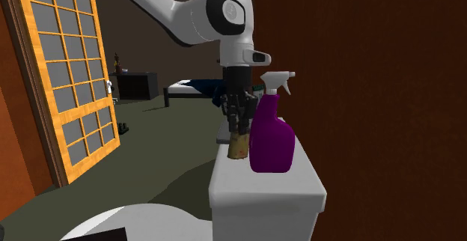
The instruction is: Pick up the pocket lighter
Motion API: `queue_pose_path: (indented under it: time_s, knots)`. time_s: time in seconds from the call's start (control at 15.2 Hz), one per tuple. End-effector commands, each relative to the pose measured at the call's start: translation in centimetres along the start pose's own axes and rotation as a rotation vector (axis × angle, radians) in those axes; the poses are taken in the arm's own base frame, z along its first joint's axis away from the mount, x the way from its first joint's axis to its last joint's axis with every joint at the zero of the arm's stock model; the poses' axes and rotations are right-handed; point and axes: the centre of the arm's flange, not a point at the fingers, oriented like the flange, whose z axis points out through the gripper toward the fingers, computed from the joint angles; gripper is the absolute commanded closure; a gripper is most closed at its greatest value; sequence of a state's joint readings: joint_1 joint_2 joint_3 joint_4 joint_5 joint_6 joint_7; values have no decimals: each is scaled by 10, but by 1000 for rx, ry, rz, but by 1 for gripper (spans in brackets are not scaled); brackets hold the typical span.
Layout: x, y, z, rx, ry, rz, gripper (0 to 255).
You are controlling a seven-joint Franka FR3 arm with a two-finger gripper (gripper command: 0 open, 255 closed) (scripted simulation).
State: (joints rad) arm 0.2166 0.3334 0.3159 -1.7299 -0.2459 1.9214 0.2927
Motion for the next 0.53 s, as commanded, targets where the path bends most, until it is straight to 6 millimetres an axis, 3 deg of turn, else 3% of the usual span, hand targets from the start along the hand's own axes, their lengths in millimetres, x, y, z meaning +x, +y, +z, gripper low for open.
queue_pose_path:
  time_s: [0.0,0.46]
  knots:
    - [-1,2,-10,0,-1,1,255]
    - [-4,8,-47,0,-1,1,255]
